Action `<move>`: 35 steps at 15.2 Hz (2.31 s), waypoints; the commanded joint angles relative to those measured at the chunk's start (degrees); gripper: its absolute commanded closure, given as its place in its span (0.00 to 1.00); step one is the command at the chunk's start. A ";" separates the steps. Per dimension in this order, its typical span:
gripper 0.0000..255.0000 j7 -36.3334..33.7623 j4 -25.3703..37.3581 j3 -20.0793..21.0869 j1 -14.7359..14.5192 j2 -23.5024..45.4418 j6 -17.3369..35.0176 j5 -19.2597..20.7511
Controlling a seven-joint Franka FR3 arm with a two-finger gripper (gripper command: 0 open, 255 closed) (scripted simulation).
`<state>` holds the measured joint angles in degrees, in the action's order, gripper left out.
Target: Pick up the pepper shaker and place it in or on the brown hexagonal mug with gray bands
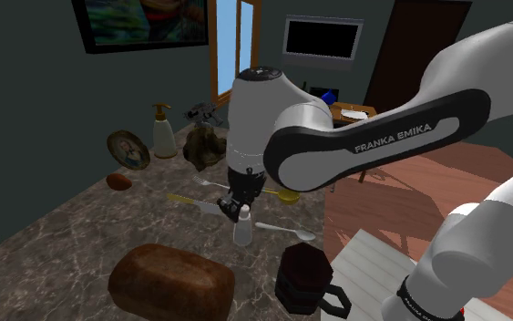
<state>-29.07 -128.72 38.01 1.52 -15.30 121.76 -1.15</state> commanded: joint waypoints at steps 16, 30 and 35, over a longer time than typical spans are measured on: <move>1.00 2.59 10.73 -2.27 -0.09 -2.83 -13.11 -1.32; 1.00 6.12 -4.97 -10.45 -10.90 -32.55 -26.32 -11.20; 1.00 5.70 -8.98 -10.88 -13.12 -37.50 -27.42 -12.41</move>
<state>-23.33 -136.76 27.10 -11.28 -52.14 94.08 -13.33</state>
